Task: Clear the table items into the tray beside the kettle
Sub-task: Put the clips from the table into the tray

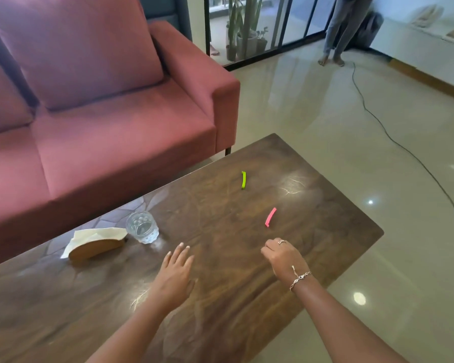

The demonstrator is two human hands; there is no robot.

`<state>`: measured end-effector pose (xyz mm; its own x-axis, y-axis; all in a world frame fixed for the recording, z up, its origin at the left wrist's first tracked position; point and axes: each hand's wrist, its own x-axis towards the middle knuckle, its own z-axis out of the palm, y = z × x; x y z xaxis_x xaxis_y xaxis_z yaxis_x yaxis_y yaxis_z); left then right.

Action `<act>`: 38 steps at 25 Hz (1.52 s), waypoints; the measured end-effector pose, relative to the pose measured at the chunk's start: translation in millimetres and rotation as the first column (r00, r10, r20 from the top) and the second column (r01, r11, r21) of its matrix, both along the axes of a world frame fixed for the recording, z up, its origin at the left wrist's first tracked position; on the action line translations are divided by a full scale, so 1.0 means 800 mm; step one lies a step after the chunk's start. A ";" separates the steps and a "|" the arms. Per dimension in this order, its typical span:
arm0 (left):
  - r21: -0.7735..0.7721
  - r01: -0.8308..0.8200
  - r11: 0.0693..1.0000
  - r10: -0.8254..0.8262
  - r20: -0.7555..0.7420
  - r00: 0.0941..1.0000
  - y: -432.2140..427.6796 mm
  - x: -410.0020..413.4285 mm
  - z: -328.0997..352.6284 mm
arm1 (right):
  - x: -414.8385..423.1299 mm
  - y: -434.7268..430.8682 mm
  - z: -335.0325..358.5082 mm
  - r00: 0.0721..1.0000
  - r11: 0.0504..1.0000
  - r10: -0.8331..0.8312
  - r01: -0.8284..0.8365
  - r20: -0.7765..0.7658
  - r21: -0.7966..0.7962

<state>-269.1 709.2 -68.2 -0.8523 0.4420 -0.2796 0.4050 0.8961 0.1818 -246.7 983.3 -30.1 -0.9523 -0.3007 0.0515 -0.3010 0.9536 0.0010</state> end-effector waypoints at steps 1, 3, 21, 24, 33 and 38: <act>0.001 0.013 1.000 -0.013 -0.006 1.000 0.011 -0.011 0.000 | -0.011 0.013 -0.003 1.000 1.000 0.013 -0.013 -0.003 -0.002; 0.009 0.012 1.000 -0.012 -0.001 1.000 0.028 -0.034 -0.005 | -0.034 0.035 -0.011 1.000 0.999 0.028 -0.028 -0.001 0.022; 0.016 -0.436 0.900 0.426 0.187 0.885 0.255 -0.294 -0.084 | -0.223 0.189 -0.189 0.833 0.847 0.519 -0.531 0.190 0.013; 0.008 -0.446 0.895 0.436 0.195 0.878 0.279 -0.335 -0.103 | -0.234 0.201 -0.208 0.824 0.831 0.556 -0.551 0.110 -0.071; -0.049 -0.550 0.834 0.544 0.243 0.803 0.332 -0.387 -0.154 | -0.256 0.207 -0.228 0.841 0.858 0.513 -0.500 0.169 -0.116; -0.072 -0.660 0.748 0.650 0.284 0.705 0.335 -0.384 -0.162 | -0.241 0.206 -0.223 0.928 0.927 0.347 -0.318 0.138 -0.198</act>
<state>-576.0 977.1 -198.1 -0.8201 -0.1854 -0.5413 -0.3531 0.9084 0.2239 -439.7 1148.2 -208.3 -0.7979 -0.6023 -0.0216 -0.5824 0.7798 -0.2295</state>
